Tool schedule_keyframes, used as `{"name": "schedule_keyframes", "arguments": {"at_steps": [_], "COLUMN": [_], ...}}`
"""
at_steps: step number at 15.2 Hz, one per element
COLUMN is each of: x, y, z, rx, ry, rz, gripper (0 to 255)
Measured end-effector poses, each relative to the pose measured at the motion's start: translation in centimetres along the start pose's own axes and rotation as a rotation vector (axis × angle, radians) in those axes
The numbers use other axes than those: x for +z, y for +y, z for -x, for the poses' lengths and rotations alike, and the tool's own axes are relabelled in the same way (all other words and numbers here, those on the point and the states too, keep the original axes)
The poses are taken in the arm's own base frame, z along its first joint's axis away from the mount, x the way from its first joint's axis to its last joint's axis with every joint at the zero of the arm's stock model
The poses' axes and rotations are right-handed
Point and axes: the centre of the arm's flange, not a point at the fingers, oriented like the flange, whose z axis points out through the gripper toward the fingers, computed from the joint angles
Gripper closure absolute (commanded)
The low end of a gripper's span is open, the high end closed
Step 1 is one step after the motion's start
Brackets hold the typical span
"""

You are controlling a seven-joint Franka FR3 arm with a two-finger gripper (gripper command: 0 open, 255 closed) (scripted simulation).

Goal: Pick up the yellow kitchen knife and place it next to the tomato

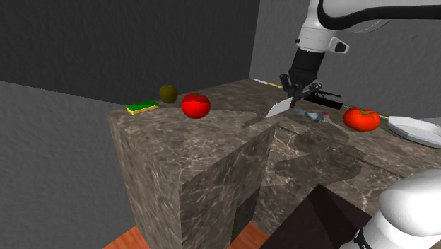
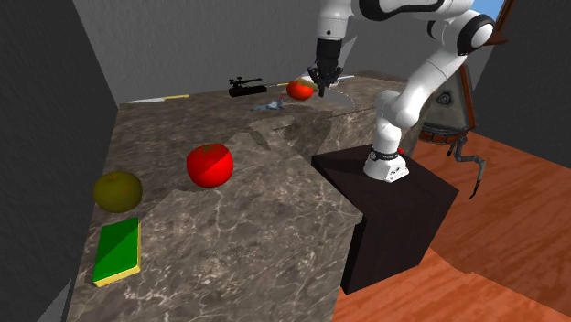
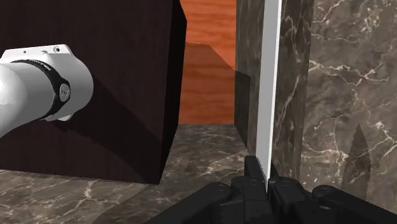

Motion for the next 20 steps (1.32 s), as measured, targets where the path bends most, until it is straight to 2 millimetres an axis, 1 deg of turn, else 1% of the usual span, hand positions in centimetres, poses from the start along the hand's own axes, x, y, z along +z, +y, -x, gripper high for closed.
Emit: {"name": "schedule_keyframes", "arguments": {"at_steps": [1, 4, 6, 8, 9, 10, 11, 12, 13, 14, 15, 18, 20], "x": [-0.3, -0.4, -0.9, -0.6, -0.7, -0.9, -0.8, -0.8, -1.0, -1.2, -1.5, -1.6, -1.6], "y": [0.9, 3.3, 5.3, 7.0, 8.2, 9.0, 9.8, 10.9, 12.0, 12.6, 13.6, 16.6, 18.2], "z": [-1.2, -3.8, -5.7, -7.4, -8.6, -9.7, -10.4, -11.5, -12.3, -13.0, -14.1, -17.2, -18.8], "rx": [0.0, 0.0, 0.0, 0.0, 0.0, 0.0, 0.0, 0.0, 0.0, 0.0, 0.0, 0.0, 0.0], "ry": [0.0, 0.0, 0.0, 0.0, -0.001, -0.001, -0.001, -0.001, -0.001, -0.001, -0.001, -0.001, -0.001], "rz": [0.0, 0.0, 0.0, 0.0, 0.0, 0.0, 0.0, 0.0, 0.0, 0.0, 0.0, 0.0, 0.0], "gripper": [255, 255, 255, 255, 255, 255, 255, 255, 255, 255, 255, 255, 255]}}
